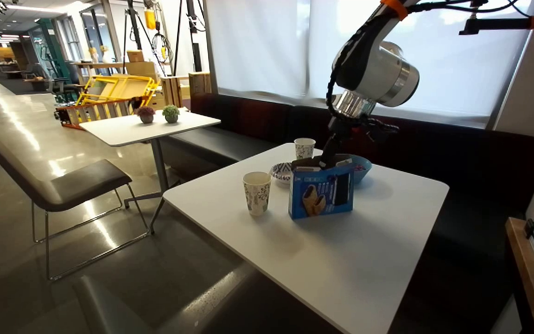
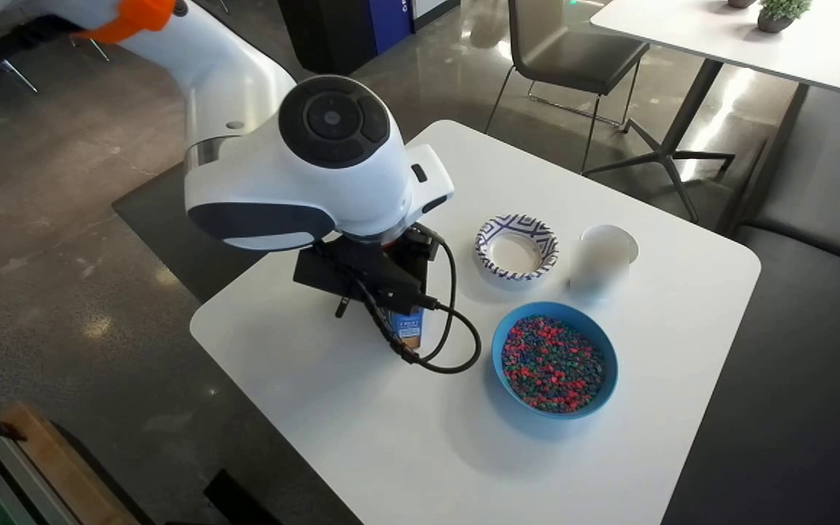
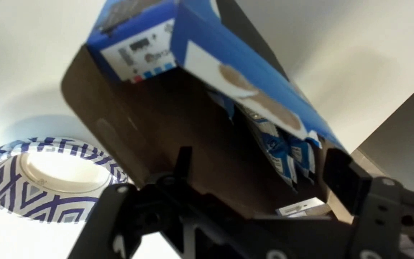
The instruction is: Remove a blue packet from the blue box and put it on the table
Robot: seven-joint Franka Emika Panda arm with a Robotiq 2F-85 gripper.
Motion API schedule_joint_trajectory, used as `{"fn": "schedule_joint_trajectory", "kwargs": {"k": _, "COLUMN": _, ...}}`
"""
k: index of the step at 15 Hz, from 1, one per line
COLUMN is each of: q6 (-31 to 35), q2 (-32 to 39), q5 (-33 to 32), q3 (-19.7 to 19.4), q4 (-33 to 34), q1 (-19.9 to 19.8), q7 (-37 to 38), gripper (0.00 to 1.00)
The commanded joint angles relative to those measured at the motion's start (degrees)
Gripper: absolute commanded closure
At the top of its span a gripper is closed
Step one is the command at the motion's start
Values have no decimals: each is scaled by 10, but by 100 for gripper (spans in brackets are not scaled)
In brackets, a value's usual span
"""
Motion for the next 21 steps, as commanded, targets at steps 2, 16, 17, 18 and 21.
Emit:
{"fn": "schedule_joint_trajectory", "kwargs": {"k": 2, "q6": -36, "q2": 15, "q5": 23, "q3": 24, "q4": 13, "q1": -31, "q7": -62, "gripper": 47}}
{"fn": "schedule_joint_trajectory", "kwargs": {"k": 16, "q6": -106, "q2": 24, "q5": 103, "q3": -114, "q4": 23, "q1": 94, "q7": -255, "gripper": 42}}
{"fn": "schedule_joint_trajectory", "kwargs": {"k": 17, "q6": -103, "q2": 26, "q5": 113, "q3": -119, "q4": 23, "q1": 101, "q7": -270, "gripper": 42}}
{"fn": "schedule_joint_trajectory", "kwargs": {"k": 18, "q6": -103, "q2": 28, "q5": 121, "q3": -125, "q4": 22, "q1": 107, "q7": -284, "gripper": 43}}
{"fn": "schedule_joint_trajectory", "kwargs": {"k": 21, "q6": -102, "q2": 32, "q5": 130, "q3": -144, "q4": 21, "q1": 126, "q7": -309, "gripper": 51}}
